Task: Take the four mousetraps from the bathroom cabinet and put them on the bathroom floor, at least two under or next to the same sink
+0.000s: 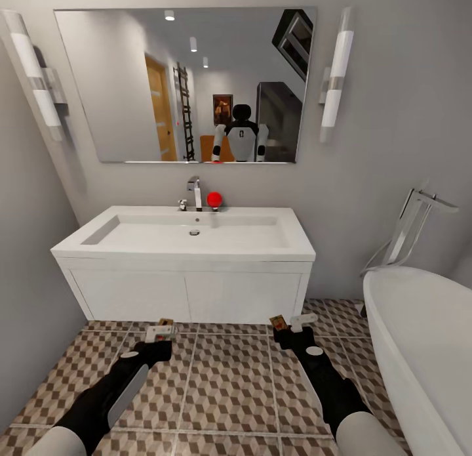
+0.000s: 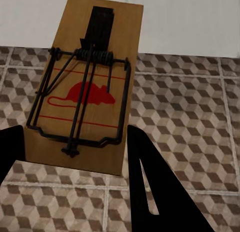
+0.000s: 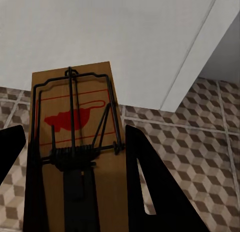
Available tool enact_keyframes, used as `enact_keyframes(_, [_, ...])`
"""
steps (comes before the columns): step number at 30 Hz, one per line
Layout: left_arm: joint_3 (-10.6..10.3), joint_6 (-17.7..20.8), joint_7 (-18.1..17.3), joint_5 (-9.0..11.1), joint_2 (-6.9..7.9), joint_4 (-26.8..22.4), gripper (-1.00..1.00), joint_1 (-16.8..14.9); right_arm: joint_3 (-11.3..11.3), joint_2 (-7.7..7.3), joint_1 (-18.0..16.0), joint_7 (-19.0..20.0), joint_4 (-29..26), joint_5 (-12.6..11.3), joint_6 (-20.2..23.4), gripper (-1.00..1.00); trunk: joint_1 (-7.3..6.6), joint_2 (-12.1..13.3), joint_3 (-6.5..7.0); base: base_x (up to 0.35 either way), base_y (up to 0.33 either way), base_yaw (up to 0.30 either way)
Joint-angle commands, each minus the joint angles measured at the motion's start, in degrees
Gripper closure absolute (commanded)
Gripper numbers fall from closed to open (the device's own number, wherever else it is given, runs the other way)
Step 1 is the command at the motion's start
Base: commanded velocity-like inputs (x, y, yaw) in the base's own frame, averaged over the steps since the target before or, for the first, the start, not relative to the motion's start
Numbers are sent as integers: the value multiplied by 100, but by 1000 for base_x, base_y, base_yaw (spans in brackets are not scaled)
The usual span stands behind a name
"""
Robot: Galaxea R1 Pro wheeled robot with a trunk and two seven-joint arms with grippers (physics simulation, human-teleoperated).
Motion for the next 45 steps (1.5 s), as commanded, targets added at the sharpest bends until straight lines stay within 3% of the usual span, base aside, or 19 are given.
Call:
enact_keyframes(1, [-31, 19, 63, 39, 12, -27, 100, -4, 13, 0, -2, -25, -11, 55, 42, 100, 0, -3, -6, 0, 0, 0])
enact_keyframes(23, [-42, 27, 54, 48, 0, -72, 100, -5, 23, 11, -2, -2, -69, 55, 11, 100, 483, -886, -401, 0, 0, 0])
enact_keyframes(32, [-47, 24, 53, 48, -6, -72, 100, -4, 15, -31, -2, 886, -252, 58, 41, 100, 681, -1247, -606, 0, 0, 0])
enact_keyframes(45, [-135, 20, 54, 48, -9, -80, 100, -5, 10, -42, -2, 991, -257, 72, 42, 100, 966, -1768, -958, 0, 0, 0])
